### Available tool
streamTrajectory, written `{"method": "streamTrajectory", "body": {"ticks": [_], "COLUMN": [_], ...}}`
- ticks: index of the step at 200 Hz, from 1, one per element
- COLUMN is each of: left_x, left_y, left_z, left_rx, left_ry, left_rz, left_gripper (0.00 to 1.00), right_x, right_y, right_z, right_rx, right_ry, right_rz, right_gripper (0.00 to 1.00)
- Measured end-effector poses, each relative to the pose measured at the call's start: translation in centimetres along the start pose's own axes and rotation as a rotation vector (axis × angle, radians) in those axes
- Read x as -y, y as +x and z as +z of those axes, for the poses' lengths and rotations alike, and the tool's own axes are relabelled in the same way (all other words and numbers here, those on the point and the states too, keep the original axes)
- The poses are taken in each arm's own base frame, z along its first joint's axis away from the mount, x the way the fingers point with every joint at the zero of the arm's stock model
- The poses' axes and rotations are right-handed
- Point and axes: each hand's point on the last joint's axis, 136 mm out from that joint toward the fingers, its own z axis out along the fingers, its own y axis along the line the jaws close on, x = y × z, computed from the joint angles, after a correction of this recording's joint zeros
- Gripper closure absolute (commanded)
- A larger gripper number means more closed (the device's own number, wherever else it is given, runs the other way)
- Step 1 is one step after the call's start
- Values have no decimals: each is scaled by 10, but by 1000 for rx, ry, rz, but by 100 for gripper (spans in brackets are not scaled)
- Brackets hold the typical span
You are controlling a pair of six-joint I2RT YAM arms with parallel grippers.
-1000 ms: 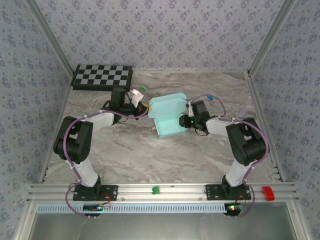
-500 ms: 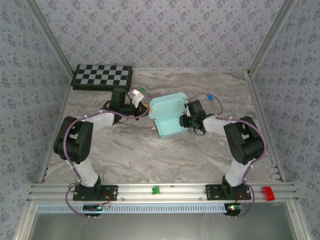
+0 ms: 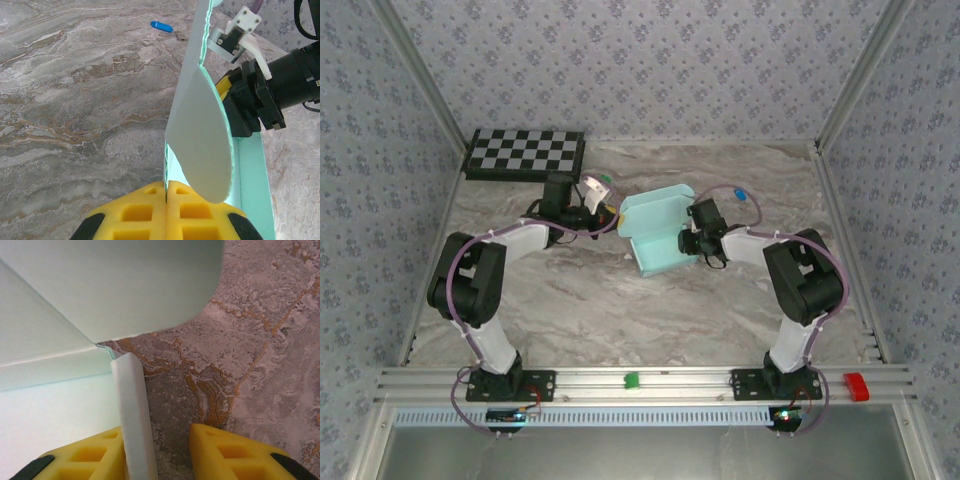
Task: Fold the paper box
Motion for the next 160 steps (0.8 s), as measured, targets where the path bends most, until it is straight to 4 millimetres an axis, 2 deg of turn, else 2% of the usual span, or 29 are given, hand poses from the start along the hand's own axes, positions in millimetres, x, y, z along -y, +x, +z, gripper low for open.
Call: {"method": "streamTrajectory", "body": {"ticks": [160], "left_x": [4], "left_y": [3], "left_z": [4], "left_rx": [-19], "left_ry": [18], "left_rz": [-5], "left_gripper": [100], "right_x": [11], "right_y": [-3], "right_z": [0], "right_rx": [-3], "right_ry": [99], "right_rz": [46], "right_gripper": [69]}}
